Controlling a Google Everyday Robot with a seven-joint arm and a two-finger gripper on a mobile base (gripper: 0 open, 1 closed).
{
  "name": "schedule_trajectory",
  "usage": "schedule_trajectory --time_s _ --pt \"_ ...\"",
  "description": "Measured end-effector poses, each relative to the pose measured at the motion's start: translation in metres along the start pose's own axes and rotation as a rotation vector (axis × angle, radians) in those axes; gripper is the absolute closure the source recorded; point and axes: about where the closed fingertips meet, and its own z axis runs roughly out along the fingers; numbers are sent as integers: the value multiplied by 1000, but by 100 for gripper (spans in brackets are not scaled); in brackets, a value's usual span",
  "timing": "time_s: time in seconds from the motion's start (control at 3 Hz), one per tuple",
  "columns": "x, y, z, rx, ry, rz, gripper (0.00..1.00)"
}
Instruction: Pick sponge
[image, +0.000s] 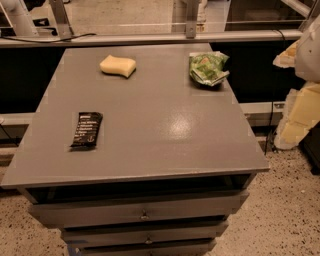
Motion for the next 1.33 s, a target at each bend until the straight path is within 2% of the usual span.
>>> schedule_trajectory --time_s 0.33,0.67,1.33 --pt "0 0 0 0 0 0 0" --pt "-20 -9 13 12 -69 9 0" --pt "-133 -66 74 57 -351 31 0"
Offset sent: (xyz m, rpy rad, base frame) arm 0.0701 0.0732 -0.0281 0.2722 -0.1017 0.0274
